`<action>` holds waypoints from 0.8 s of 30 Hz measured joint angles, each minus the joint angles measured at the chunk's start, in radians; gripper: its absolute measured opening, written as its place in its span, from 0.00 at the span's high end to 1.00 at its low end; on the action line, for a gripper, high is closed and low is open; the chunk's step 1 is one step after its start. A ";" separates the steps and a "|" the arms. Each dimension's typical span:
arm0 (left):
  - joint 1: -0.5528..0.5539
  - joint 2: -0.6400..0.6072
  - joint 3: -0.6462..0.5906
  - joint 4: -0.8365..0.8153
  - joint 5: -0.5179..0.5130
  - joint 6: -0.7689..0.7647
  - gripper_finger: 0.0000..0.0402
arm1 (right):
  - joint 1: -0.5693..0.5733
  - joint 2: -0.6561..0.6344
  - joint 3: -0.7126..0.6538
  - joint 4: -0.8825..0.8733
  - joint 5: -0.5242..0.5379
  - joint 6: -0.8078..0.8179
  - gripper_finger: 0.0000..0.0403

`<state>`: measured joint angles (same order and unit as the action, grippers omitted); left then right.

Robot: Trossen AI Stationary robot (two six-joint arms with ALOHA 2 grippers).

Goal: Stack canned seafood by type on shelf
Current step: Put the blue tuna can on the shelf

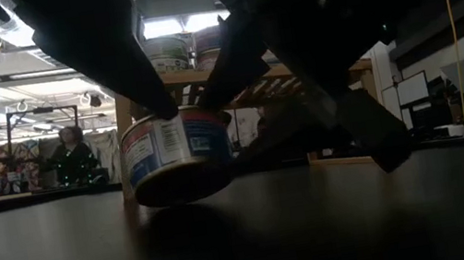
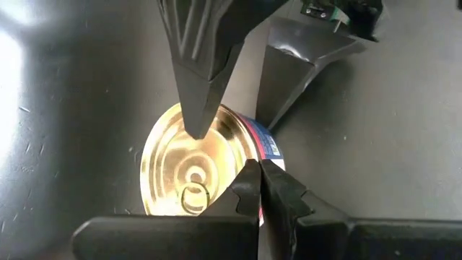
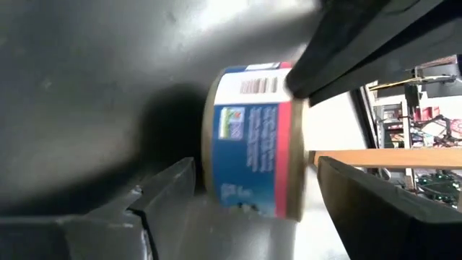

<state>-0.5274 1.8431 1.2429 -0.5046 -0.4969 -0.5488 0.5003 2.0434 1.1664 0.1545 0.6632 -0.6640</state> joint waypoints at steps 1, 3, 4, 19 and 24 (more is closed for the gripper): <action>0.000 0.000 0.000 0.000 0.000 0.000 1.00 | 0.006 0.000 0.000 -0.009 0.000 0.000 0.28; 0.000 0.000 0.000 0.000 0.000 0.000 1.00 | 0.006 0.000 0.000 -0.013 0.000 0.000 0.28; 0.000 0.000 0.000 0.001 0.000 0.000 1.00 | 0.010 0.000 0.000 -0.013 0.000 0.001 0.28; 0.000 0.000 0.000 0.111 -0.001 -0.013 1.00 | 0.023 0.000 0.000 -0.015 0.066 0.005 0.28; 0.000 -0.002 0.000 0.110 0.017 -0.013 1.00 | 0.039 0.000 0.000 -0.005 0.109 0.005 0.35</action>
<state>-0.5278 1.8412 1.2434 -0.3942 -0.4800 -0.5621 0.5394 2.0434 1.1660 0.1493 0.7723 -0.6586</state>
